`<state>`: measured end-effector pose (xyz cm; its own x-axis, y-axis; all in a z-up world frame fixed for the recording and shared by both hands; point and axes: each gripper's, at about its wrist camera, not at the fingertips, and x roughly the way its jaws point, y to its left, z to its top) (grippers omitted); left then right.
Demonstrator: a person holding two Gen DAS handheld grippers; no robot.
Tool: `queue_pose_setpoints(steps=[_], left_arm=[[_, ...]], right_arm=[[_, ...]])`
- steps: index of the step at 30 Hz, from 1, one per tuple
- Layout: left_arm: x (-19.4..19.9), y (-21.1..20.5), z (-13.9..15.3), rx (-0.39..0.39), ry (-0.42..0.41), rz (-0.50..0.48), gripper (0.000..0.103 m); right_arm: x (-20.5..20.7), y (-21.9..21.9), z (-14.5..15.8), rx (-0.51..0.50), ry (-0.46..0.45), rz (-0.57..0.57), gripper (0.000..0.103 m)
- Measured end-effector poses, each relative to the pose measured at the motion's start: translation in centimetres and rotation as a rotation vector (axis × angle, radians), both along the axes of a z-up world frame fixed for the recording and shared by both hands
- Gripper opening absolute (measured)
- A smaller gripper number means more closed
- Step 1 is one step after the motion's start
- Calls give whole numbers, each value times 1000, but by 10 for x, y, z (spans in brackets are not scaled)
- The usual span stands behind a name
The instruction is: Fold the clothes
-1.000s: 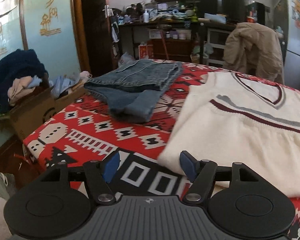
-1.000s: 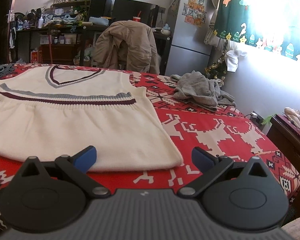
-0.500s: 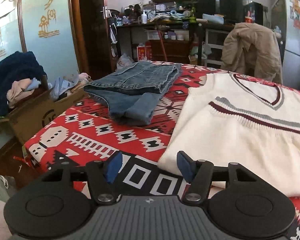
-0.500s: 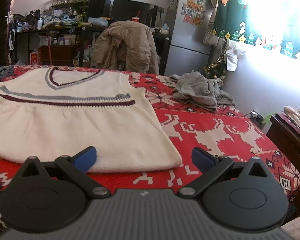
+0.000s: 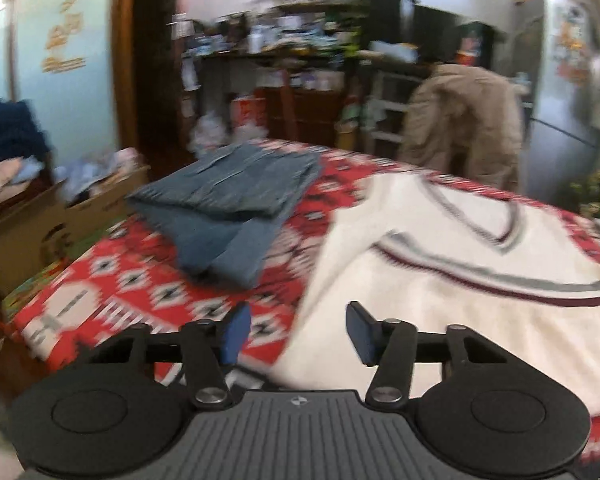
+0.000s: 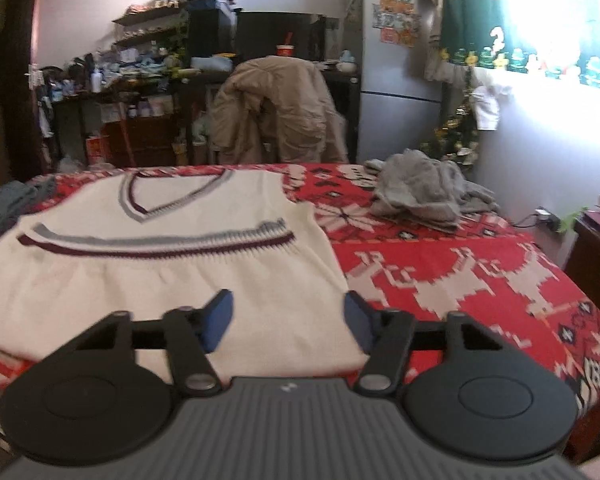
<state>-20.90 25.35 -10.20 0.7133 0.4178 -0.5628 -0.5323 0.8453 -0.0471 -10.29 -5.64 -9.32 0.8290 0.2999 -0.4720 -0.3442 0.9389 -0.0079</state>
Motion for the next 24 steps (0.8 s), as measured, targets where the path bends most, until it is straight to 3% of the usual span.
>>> queue_pose_setpoints(steps=[1, 3, 6, 8, 9, 11, 16, 19, 21, 24], left_arm=[[6, -1, 3, -5, -1, -38, 36], [22, -3, 6, -3, 20, -124, 20], [51, 1, 4, -7, 68, -223, 14], [69, 7, -3, -34, 111, -261, 8], [77, 10, -8, -56, 137, -271, 8], [87, 14, -15, -84, 163, -285, 7], [100, 19, -21, -98, 170, -294, 6], [106, 22, -19, -90, 159, -285, 6], [99, 27, -13, -127, 126, -278, 7], [84, 27, -6, -145, 125, -296, 7]], right_arm=[[3, 1, 4, 4, 3, 17, 44], [11, 4, 12, -13, -4, 74, 36], [31, 5, 22, 14, 30, 187, 36], [47, 6, 23, -10, 50, 212, 30], [55, 7, 23, -21, 61, 224, 23], [69, 7, 17, -28, 106, 231, 17], [96, 8, -7, -30, 201, 210, 17], [104, 14, -14, -47, 189, 206, 17], [109, 19, -13, -58, 171, 206, 17], [106, 11, -5, -4, 176, 201, 18]])
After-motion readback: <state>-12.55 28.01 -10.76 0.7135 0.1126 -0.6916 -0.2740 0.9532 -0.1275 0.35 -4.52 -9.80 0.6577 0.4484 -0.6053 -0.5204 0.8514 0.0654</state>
